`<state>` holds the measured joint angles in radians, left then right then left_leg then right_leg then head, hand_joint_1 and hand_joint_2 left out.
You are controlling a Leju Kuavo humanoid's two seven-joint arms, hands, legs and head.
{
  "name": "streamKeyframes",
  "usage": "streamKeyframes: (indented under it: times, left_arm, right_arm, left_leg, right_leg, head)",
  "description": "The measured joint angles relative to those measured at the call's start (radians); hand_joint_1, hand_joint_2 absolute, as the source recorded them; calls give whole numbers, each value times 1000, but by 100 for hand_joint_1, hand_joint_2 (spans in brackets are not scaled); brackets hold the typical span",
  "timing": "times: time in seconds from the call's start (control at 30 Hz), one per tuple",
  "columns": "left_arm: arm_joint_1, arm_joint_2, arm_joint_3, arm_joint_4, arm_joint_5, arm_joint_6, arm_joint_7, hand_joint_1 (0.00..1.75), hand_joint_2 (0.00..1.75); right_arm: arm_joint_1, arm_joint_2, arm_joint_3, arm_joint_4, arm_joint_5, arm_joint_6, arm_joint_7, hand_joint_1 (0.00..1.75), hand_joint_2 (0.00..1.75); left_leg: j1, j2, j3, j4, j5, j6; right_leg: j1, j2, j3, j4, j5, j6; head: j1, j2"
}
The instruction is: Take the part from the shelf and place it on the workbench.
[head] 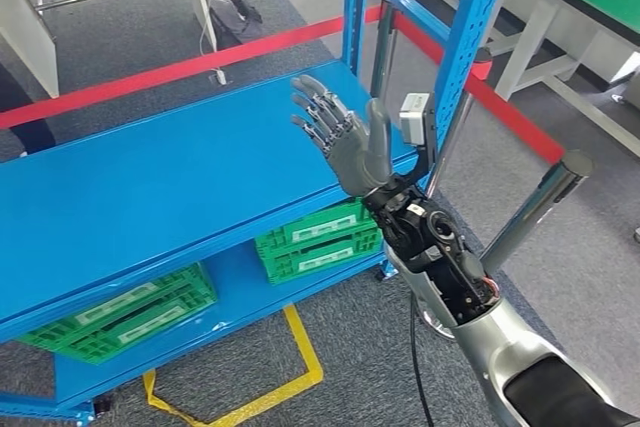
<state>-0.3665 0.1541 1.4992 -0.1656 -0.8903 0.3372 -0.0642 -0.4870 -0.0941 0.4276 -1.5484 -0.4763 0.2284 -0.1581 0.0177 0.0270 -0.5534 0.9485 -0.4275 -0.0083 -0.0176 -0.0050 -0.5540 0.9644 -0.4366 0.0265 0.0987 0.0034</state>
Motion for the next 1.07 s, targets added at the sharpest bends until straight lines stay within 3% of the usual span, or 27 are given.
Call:
streamKeyframes:
  times: [0.07,0.13,0.17,0.23,0.3,0.33,0.37,0.43,0.47,0.5,0.6,0.63,0.67,0.77,0.8,0.83,0.87,0.93,1.0,1.07]
  left_arm:
    - [-3,-1,0,0,-1,0,0,0,0]
    - [-4,-2,0,0,-2,1,0,0,0]
    - [-5,-2,0,0,-2,1,0,0,0]
    - [-6,-3,0,0,-3,2,1,0,0]
    - [-5,-4,0,0,-4,2,2,0,0]
    - [-5,-5,0,0,-4,2,3,0,0]
    - [-5,-5,0,0,-4,2,3,0,0]
    - [-8,-5,0,0,-4,2,3,0,0]
    - [-9,-5,0,0,-4,2,3,0,0]
    - [-11,-5,0,0,-4,2,2,0,0]
    - [-12,-6,0,0,-3,2,2,0,0]
    - [-12,-7,0,0,-3,2,2,0,0]
    - [-12,-8,0,0,-2,2,2,0,0]
    - [-12,-10,0,0,-2,2,2,0,0]
    - [-12,-10,0,0,-2,2,2,0,0]
    - [-11,-11,0,0,-2,2,2,0,0]
    - [-11,-11,0,0,-1,2,2,0,0]
    - [-10,-12,0,0,0,2,2,0,0]
    - [-10,-12,0,0,0,2,2,0,0]
    - [-9,-12,0,0,0,2,1,0,0]
  right_arm:
    - [1,0,0,1,1,0,-3,0,0]
    - [2,0,-1,2,1,0,-6,0,0]
    - [2,0,-1,3,1,0,-7,0,0]
    - [3,0,-1,3,2,0,-8,0,0]
    - [4,0,0,5,2,-1,-8,0,0]
    - [5,0,0,6,3,-3,-8,0,0]
    - [5,0,0,7,4,-4,-7,0,0]
    - [5,0,0,8,6,-6,-8,0,0]
    - [4,0,0,8,7,-6,-8,0,0]
    - [4,0,0,8,8,-7,-8,0,0]
    - [3,0,0,8,10,-7,-8,0,0]
    - [3,0,-1,8,10,-8,-7,0,0]
    - [3,0,-1,9,11,-8,-7,0,0]
    - [3,0,-1,10,13,-9,-7,0,0]
    - [3,0,-1,12,13,-8,-7,0,0]
    - [3,0,0,13,14,-8,-7,0,0]
    - [4,0,0,14,14,-8,-7,0,0]
    - [2,0,0,16,15,-7,-8,0,0]
    - [-1,0,0,16,17,-5,-9,0,0]
    - [-4,0,0,16,19,-3,-11,0,0]
  left_leg:
    - [0,2,-4,1,4,-11]
    - [3,-2,-16,29,-24,-19]
    - [3,-7,-34,73,-56,-22]
    - [4,-16,-93,214,-137,-26]
    - [4,-19,-129,308,-174,-26]
    - [4,-19,-118,298,-164,-24]
    - [4,-20,-86,246,-138,-20]
    - [1,-24,7,90,-81,-11]
    - [-1,-27,37,33,-63,-7]
    - [-5,-29,51,3,-54,-3]
    - [-8,-27,41,-5,-35,14]
    - [-6,-24,34,-7,-25,20]
    - [-4,-21,25,-10,-14,26]
    - [-7,-16,-10,-10,13,34]
    - [-9,-15,-22,-9,22,34]
    - [-10,-14,-33,-8,31,33]
    - [-11,-14,-44,-8,39,32]
    - [-13,-14,-59,-7,53,27]
    - [-15,-13,-65,-6,66,17]
    - [-15,-12,-67,-9,76,8]
  right_leg:
    - [2,4,-3,2,4,-11]
    - [0,5,-7,-2,12,-27]
    - [-1,5,-10,-5,18,-35]
    - [1,7,-24,-6,27,-45]
    - [4,11,-40,-5,39,-48]
    - [5,13,-47,-5,45,-48]
    - [6,16,-54,-5,52,-46]
    - [8,22,-63,-5,64,-39]
    - [9,24,-67,-5,70,-34]
    - [9,26,-69,-6,77,-28]
    - [7,29,-74,-10,91,-8]
    - [8,29,-81,1,77,-3]
    - [8,27,-94,33,44,1]
    - [9,18,-144,225,-104,6]
    - [9,16,-147,275,-125,6]
    - [9,15,-133,293,-123,5]
    - [9,14,-101,272,-105,1]
    - [13,12,7,139,-66,-11]
    - [19,10,96,4,-65,-24]
    - [23,9,116,-39,-73,-31]
  head:
    - [-3,0]
    - [-7,0]
    - [-11,0]
    - [-20,0]
    - [-22,0]
    - [-22,0]
    - [-23,0]
    - [-23,0]
    - [-22,0]
    - [-20,0]
    - [-19,0]
    - [-19,0]
    - [-16,0]
    - [-4,0]
    - [-4,0]
    - [-3,0]
    - [-3,0]
    - [-1,0]
    - [1,0]
    - [-1,0]
